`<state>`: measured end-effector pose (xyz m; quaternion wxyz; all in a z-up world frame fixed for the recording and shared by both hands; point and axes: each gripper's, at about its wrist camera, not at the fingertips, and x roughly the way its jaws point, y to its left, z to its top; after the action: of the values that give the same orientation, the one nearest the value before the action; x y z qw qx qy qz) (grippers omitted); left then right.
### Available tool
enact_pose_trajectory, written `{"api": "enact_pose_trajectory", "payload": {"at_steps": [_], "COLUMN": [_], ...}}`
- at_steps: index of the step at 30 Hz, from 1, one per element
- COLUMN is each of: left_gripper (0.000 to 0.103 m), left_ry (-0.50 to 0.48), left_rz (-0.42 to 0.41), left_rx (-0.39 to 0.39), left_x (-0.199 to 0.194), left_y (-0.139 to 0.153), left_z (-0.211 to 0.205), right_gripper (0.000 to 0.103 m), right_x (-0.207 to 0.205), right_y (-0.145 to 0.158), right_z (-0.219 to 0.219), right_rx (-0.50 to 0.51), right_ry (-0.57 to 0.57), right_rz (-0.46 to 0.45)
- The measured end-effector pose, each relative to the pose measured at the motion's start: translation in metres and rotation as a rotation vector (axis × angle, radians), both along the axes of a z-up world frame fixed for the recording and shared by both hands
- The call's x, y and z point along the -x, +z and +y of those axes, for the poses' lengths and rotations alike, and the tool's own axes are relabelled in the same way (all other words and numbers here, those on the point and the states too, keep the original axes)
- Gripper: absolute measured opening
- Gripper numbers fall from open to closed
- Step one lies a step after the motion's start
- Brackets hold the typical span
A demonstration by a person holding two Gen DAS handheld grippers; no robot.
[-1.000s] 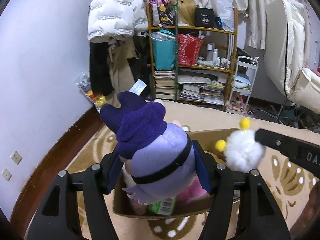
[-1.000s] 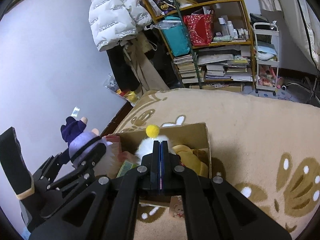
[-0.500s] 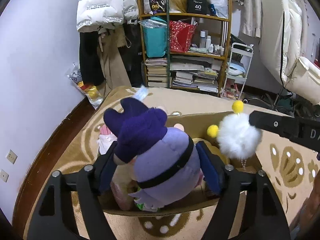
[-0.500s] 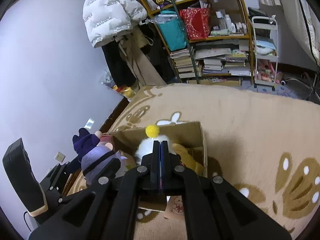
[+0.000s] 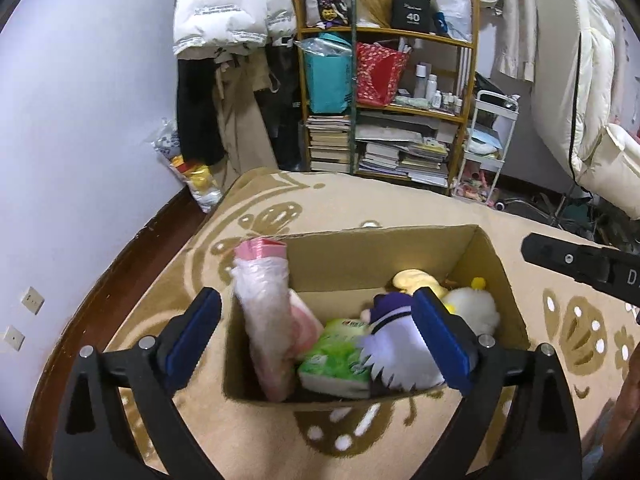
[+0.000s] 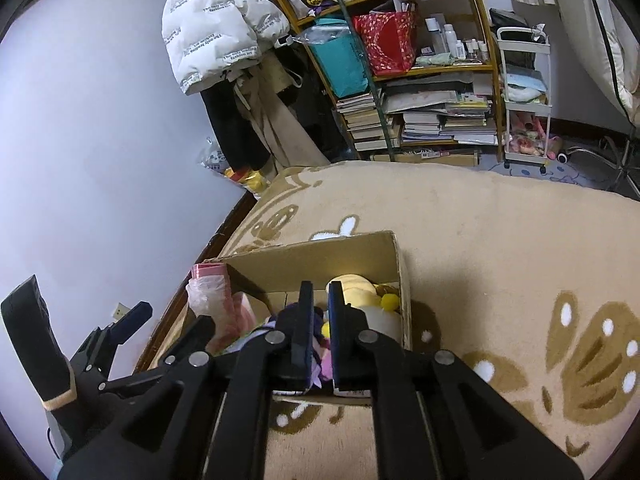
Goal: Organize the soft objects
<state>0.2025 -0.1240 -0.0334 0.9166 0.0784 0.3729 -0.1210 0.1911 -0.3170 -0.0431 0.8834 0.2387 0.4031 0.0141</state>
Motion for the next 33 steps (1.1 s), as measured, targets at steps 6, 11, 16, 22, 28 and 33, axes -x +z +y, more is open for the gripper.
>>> {"api": "enact_pose_trajectory", "payload": {"at_steps": [6,11,16,22,28,33], "left_gripper": [0.100,0.101,0.102,0.102,0.102,0.102], "left_ry": [0.032,0.060,0.079,0.104,0.131,0.135], "left_rz": [-0.039,-0.065,-0.098,-0.138,-0.219,-0.260], "left_rx": [-0.005,0.005,0.009,0.055,0.047,0.052], "left_x": [0.021,0.040,0.063,0.093,0.121,0.144], "left_y": [0.023,0.045,0.064,0.090,0.112,0.115], "left_z": [0.018,0.036,0.050,0.071,0.081,0.085], "right_gripper": [0.046,0.078,0.103,0.103,0.103,0.103], "right_x": [0.011,0.026,0.049,0.083,0.115,0.138], "right_y": [0.013,0.036,0.067,0.097,0.112,0.114], "right_z": [0.015,0.022,0.022,0.019,0.021,0.026], "right_rx": [0.022,0.049,0.098,0.090,0.114,0.160], "right_ry": [0.031,0.034,-0.014,-0.033,-0.039,-0.030], "right_rz": [0.008,-0.023,-0.097,-0.194,-0.238,-0.265]}}
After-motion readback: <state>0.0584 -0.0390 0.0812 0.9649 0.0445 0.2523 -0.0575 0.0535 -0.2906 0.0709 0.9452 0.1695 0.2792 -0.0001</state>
